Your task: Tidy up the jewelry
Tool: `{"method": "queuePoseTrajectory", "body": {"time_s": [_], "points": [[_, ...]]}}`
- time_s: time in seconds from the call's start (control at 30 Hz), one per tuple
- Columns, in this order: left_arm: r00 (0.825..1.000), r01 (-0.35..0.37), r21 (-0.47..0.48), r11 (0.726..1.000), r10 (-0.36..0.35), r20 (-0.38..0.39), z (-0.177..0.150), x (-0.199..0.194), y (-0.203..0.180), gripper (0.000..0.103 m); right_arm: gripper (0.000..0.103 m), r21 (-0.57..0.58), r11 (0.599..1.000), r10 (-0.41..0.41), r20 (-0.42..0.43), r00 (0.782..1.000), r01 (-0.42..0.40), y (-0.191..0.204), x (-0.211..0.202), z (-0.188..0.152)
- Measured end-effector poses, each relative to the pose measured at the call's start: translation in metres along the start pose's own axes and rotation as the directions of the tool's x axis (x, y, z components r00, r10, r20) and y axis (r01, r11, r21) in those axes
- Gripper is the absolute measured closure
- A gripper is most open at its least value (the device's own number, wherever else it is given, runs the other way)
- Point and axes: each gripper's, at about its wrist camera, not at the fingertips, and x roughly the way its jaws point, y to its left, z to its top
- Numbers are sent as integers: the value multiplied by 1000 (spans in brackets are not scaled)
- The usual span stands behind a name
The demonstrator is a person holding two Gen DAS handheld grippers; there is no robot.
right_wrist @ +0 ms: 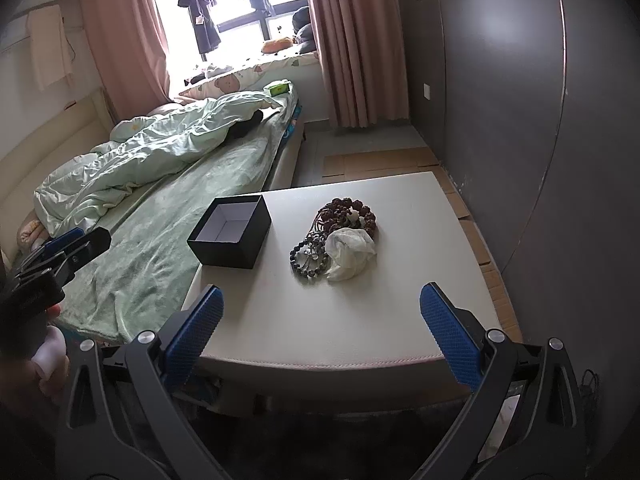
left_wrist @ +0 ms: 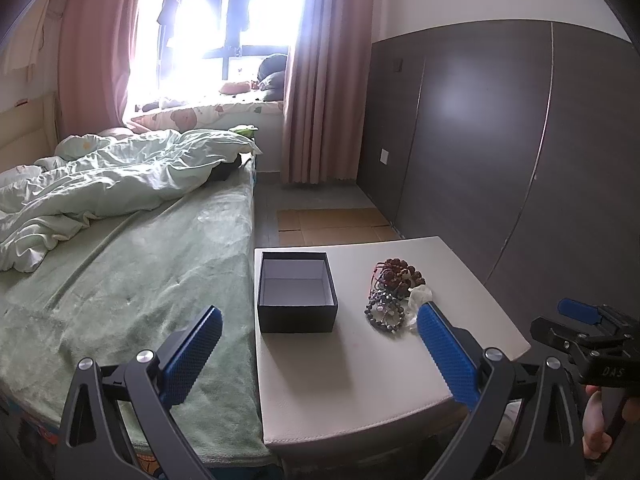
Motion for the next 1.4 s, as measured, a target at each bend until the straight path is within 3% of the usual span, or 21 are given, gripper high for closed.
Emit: {"method": "queuePoseTrajectory", "body": {"time_s": [1.4], "points": [[999, 34, -25, 999, -34, 8, 1, 0, 4, 8, 5, -18, 1000, -19, 47, 999, 20, 6, -10, 1]]}}
